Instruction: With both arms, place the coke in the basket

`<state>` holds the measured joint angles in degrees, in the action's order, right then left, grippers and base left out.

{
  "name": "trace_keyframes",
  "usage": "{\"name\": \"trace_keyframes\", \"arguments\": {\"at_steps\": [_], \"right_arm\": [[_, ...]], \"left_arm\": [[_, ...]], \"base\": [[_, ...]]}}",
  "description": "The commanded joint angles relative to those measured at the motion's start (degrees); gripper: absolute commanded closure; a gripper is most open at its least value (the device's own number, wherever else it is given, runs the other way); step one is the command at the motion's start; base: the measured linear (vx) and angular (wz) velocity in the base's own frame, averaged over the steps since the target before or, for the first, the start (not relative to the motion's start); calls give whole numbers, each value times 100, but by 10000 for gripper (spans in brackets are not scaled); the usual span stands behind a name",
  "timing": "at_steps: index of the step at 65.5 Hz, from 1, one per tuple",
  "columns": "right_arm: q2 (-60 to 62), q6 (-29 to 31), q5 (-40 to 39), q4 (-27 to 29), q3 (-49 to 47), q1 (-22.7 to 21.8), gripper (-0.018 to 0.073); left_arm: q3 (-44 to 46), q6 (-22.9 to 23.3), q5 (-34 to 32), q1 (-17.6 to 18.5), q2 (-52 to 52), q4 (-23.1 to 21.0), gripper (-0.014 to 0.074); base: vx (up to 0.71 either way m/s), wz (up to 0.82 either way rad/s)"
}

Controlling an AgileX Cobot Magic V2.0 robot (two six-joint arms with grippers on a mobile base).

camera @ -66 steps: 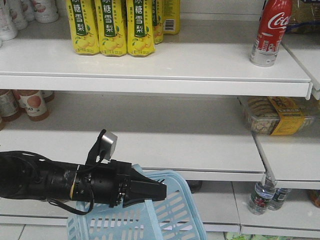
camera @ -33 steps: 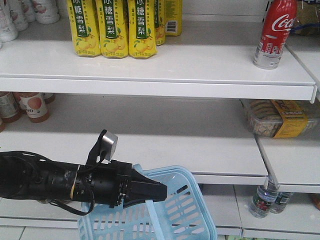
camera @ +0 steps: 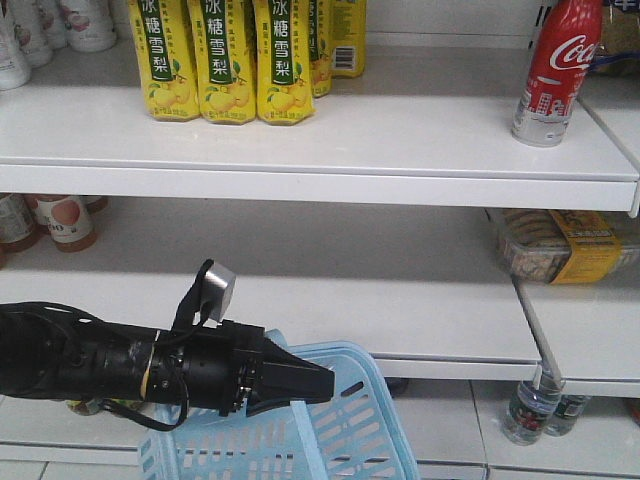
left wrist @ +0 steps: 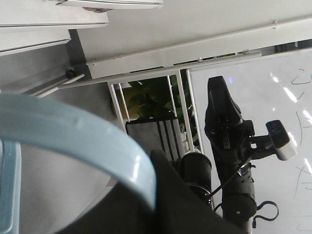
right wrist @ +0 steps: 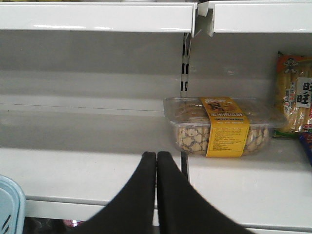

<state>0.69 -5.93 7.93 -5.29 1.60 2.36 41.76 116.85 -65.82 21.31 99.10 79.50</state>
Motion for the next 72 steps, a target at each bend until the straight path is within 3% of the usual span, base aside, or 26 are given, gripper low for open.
{"name": "trace_keyframes", "arguments": {"at_steps": [1, 72], "right_arm": [[88, 11, -424, -31, 87, -18, 568], [88, 11, -424, -31, 87, -18, 568]], "left_arm": [[104, -10, -1311, 21, -241, -335, 603], [104, -10, -1311, 21, -241, -335, 603]], "base": [[4, 1], [4, -4]]}}
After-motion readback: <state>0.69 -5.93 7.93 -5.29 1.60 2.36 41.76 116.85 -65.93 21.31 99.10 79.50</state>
